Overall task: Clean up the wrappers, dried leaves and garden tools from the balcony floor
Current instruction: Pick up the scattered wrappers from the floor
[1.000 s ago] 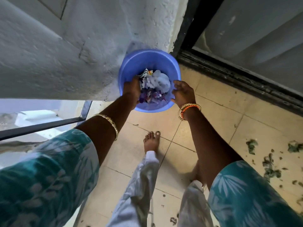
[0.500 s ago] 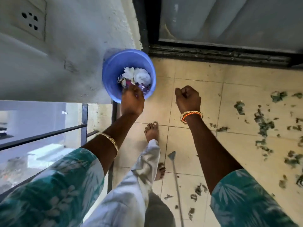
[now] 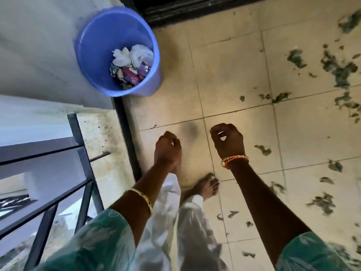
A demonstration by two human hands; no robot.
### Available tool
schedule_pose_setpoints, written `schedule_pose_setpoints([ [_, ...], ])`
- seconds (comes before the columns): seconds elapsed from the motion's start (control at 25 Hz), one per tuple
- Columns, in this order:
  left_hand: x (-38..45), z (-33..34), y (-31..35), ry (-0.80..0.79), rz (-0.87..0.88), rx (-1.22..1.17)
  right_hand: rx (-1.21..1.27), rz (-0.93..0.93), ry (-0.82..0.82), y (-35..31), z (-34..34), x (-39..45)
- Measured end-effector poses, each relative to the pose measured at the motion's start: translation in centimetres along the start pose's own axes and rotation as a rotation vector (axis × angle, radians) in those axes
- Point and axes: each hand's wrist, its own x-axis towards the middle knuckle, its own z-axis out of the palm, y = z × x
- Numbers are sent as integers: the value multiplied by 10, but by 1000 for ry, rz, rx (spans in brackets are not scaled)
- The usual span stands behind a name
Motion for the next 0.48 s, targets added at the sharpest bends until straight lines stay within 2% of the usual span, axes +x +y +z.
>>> schedule_pose_setpoints([
  [0.12, 41, 11, -79, 82, -107, 12, -64, -102, -140, 29, 88, 12],
  [0.28, 104, 9, -144, 173, -178, -10, -176, -202, -334, 43, 202, 46],
  [0.48, 160, 12, -173, 231, -185, -106, -276, -374, -372, 45, 285, 85],
])
